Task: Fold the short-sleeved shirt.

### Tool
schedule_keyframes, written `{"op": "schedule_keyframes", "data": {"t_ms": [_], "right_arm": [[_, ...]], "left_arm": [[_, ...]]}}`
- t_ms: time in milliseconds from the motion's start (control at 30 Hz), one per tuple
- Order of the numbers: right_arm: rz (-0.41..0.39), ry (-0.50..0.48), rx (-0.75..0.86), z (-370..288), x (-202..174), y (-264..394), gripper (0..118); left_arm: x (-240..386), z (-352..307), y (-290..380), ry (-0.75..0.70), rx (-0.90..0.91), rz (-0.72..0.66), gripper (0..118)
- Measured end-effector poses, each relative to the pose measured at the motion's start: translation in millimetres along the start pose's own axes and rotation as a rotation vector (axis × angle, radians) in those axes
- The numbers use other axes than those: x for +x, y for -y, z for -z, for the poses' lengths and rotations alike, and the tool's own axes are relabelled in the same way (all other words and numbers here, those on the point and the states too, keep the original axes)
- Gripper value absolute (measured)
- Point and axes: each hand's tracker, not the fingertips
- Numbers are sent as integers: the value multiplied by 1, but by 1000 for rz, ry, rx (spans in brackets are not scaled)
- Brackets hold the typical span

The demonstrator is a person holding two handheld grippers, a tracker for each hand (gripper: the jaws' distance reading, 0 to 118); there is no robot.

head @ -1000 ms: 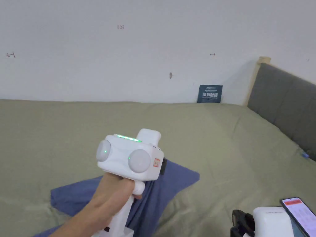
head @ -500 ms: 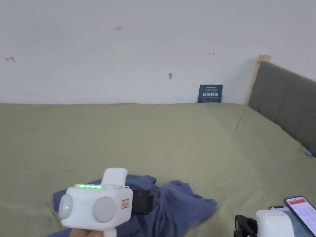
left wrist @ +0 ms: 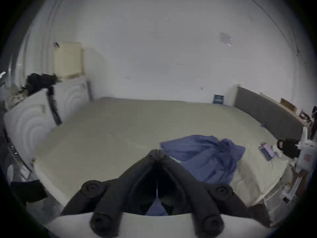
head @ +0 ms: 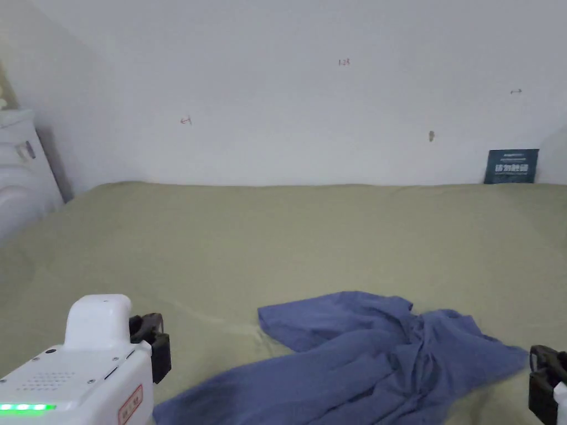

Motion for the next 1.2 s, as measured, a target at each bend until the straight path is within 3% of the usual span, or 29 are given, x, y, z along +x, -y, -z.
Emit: {"op": "schedule_keyframes", "data": {"t_ms": [300,467,600,633,700,733,900,967,1033,1067,1100,1200], "right_arm": [[-1,-32,-7,3,-13,2,0],[0,-50,-49,17,-17,7,0],[-16,-44,-83,28,-16,16,0],[-19,-43,-99,32,-15,18,0],[-32,-36,-125,40,-15,22,0],[-39,-33,-133,43,-14,24,0],[-46,-22,-179,57,-5,33,0],[-29,-19,-203,61,1,35,0],[-11,-9,-225,67,9,37,0],[18,-11,-247,71,15,38,0],[38,-10,-261,75,21,37,0],[43,12,-265,91,37,34,0]], "left_arm": [[-26,36,16,-6,-132,-81,0],[-35,127,47,-23,-385,-7,0],[-51,188,80,3,-548,-73,3],[-52,204,89,-8,-601,-55,21],[-51,223,105,-32,-625,10,93],[-48,227,110,-49,-640,25,117],[-43,248,123,-89,-682,21,115],[-40,240,118,-27,-671,-10,107],[-29,222,109,-42,-600,40,79],[-27,220,109,-46,-585,44,49],[-28,218,108,-35,-571,14,2],[-22,210,105,-15,-591,12,1]]}}
